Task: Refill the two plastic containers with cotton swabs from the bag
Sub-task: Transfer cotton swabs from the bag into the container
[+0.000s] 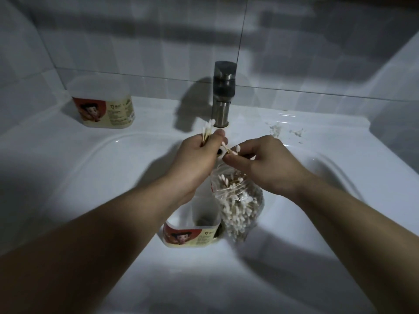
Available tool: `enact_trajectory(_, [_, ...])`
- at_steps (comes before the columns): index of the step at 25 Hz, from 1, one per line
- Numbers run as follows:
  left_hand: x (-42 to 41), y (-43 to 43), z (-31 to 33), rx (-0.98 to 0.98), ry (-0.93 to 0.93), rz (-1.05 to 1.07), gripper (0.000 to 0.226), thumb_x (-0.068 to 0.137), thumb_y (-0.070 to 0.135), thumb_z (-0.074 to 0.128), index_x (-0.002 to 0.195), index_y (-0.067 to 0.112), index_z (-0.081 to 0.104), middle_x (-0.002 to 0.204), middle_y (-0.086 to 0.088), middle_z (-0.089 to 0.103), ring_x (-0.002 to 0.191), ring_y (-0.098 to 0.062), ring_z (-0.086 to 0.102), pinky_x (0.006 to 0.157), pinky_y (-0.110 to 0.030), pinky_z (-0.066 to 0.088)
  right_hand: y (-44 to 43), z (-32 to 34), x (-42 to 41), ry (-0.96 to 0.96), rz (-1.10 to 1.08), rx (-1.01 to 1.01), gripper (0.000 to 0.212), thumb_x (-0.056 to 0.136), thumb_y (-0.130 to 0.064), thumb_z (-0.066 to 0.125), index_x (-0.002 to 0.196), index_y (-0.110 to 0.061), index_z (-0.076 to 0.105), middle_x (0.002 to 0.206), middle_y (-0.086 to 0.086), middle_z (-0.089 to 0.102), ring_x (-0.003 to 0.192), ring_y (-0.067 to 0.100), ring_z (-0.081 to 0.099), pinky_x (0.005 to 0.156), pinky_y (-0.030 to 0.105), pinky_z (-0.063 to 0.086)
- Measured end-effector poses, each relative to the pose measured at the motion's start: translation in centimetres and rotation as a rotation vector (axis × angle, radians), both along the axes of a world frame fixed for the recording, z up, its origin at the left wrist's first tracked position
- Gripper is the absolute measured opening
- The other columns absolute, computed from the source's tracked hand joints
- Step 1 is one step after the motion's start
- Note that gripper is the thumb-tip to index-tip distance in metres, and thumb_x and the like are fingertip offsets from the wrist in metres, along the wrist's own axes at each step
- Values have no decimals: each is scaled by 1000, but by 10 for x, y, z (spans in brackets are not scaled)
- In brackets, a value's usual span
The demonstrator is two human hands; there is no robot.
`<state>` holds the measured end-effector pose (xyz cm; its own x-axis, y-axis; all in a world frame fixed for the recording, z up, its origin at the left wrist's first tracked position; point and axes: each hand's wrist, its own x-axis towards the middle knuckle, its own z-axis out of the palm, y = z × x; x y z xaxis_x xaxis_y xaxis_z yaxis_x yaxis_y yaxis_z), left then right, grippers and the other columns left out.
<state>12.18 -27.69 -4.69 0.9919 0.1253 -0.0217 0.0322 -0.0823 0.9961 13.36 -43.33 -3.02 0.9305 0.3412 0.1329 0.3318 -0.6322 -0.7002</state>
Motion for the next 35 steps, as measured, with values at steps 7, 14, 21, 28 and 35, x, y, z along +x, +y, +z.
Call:
enact_trajectory(7, [8, 0, 1, -247, -94, 204, 35, 111, 31, 36, 84, 20, 56, 62, 10, 63, 62, -8, 58, 69, -29, 49, -1, -1, 2, 8, 5, 2, 18, 90, -40, 72, 83, -27, 80, 79, -6, 73, 75, 13, 67, 73, 31, 53])
enact_trajectory(14, [9, 4, 6, -395, -124, 195, 25, 110, 23, 38, 98, 23, 60, 60, 10, 41, 49, -3, 41, 58, -26, 45, -3, 5, 4, 43, -69, 256, 16, 88, -35, 77, 80, -22, 81, 84, 9, 77, 73, 18, 70, 69, 33, 54])
enact_trajectory(21, [-5, -3, 2, 112, -128, -144, 30, 111, 31, 34, 118, 27, 63, 98, 11, 75, 88, -2, 70, 83, -34, 55, -3, 8, 5, 152, -13, 572, 12, 94, -14, 68, 94, -8, 79, 77, 6, 74, 63, 6, 63, 57, 15, 46])
enact_trajectory(28, [-1, -3, -9, 117, -115, -218, 27, 109, 30, 38, 95, 22, 59, 70, 8, 59, 71, -17, 55, 77, -47, 48, -4, 8, 7, 94, -87, 521, 8, 90, -10, 74, 93, -3, 75, 69, 1, 71, 50, 3, 54, 52, 16, 43])
enact_trajectory(35, [0, -6, -8, -24, -24, -131, 27, 110, 25, 38, 98, 21, 61, 70, 10, 54, 65, -8, 52, 73, -35, 50, -6, 10, 6, 116, -89, 483, 11, 92, -12, 73, 88, -3, 76, 70, 8, 70, 53, 13, 56, 48, 24, 45])
